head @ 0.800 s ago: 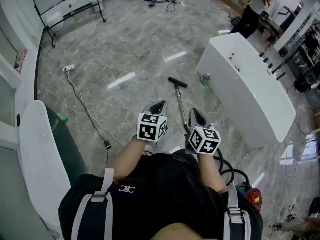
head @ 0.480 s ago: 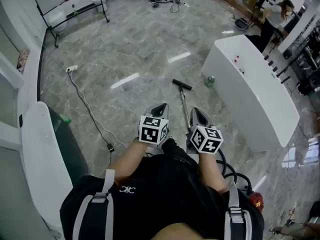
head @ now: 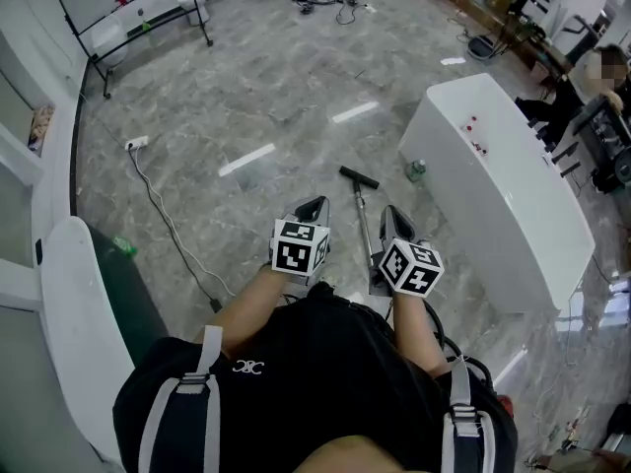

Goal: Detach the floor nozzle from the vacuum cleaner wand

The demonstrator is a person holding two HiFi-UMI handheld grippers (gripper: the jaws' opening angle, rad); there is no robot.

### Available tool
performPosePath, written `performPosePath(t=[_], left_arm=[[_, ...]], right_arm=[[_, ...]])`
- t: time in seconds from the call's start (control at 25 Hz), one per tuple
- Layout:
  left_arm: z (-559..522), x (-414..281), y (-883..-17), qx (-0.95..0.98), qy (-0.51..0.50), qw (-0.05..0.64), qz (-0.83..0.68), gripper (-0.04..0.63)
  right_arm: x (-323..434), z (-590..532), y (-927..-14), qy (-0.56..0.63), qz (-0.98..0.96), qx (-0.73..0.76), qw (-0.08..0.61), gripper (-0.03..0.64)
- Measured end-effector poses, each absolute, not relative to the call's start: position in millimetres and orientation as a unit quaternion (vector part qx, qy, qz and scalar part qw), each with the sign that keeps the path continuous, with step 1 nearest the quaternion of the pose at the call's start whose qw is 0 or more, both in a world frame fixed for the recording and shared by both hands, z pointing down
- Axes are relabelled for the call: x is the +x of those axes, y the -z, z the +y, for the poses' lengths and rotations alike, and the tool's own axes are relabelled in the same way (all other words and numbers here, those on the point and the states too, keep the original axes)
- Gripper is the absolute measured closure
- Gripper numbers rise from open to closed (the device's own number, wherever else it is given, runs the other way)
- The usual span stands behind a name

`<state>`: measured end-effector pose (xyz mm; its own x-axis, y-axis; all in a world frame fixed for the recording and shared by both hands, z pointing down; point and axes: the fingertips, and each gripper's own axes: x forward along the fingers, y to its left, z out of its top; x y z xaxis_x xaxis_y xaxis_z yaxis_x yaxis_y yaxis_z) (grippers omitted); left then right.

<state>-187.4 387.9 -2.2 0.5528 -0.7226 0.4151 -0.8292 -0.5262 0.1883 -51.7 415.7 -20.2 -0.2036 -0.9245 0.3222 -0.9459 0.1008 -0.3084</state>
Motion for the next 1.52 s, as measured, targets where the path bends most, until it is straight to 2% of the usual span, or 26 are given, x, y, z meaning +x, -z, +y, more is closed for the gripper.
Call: performPosePath(t=[0.44, 0.84, 1.2, 1.52], left_arm=[[237.4, -165.6, 12.4, 0.860, -0.128, 0.193, -0.454, 0.597], [162.7, -153.3, -2.5, 0.870, -0.146, 0.216, -0.418, 0.597], [39.3, -106.1, -11.5, 0.906, -0.168, 0.199, -0.334, 0.597], [-62.6, -59.5, -16.1, 0.919, -0.173, 0.225, -0.274, 0.597]], right_arm=[[-12.0, 261.3, 15.5, -0.220, -0.739, 0.636, 0.033, 0.614], [-0.9, 198.1, 0.7, -0.253, -0.705, 0.661, 0.041, 0.614], [15.8, 105.6, -18.0, -0.265, -0.660, 0.702, 0.044, 0.614], [58.8, 33.6, -13.7, -0.257, -0.603, 0.754, 0.044, 0.614]])
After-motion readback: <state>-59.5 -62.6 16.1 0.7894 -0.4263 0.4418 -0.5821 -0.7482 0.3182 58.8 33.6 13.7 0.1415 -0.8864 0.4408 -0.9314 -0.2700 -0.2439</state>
